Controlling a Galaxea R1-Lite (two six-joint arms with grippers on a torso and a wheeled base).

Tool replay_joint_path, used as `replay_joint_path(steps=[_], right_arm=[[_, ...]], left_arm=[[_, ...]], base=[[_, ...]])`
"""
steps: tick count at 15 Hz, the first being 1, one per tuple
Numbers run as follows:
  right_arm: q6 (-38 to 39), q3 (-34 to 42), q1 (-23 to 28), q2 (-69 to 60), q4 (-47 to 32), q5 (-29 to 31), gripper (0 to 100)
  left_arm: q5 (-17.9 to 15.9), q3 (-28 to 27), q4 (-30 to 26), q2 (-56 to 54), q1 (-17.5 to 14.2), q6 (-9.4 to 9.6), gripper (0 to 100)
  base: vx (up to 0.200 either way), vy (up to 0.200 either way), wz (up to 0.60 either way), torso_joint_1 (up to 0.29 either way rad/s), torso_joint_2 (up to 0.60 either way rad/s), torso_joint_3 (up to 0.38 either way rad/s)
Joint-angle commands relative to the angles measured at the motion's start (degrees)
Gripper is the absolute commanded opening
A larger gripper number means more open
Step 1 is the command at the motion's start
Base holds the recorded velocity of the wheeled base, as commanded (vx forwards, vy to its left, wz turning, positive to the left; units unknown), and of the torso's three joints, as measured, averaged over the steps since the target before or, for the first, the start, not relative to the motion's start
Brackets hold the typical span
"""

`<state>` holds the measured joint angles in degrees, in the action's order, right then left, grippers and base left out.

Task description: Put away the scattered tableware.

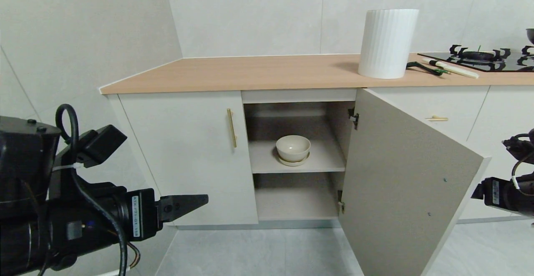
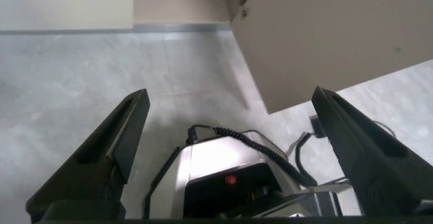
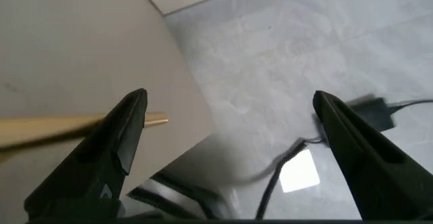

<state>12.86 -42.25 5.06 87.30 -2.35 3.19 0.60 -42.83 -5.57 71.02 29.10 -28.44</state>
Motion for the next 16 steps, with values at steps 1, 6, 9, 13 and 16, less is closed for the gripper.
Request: replay_joint_path(steps=[1,6,9,13,16], right_arm=[[1.6,0.0,-1.4,1.0,1.0,0.0,100],[5.4,-0.1,-10.2,1.3,3.6,0.0,100],[5.1,-1.4,-19.6,3.5,7.7,-0.1,100],[3.5,-11.8,-29.6,12.2,8.1,0.1,100],[2.3,-18.1,-31.7,18.8,8.2,0.1,100]], left_arm=[[0.0,0.1,0.0,-0.1,0.0,-0.04,100],[0.0,0.1,0.0,-0.1,0.0,-0.04,100],[0.4,0.1,0.0,-0.2,0.0,0.05,100],[0.5,-0.1,0.1,-1.3,0.0,0.23,100],[0.5,0.0,0.0,-0.9,-0.2,0.23,100]], base=[[0.0,0.0,0.0,0.0,0.0,0.0],[0.0,0.0,0.0,0.0,0.0,0.0],[0.0,0.0,0.0,0.0,0.0,0.0],[0.0,0.0,0.0,0.0,0.0,0.0],[0.0,0.0,0.0,0.0,0.0,0.0]])
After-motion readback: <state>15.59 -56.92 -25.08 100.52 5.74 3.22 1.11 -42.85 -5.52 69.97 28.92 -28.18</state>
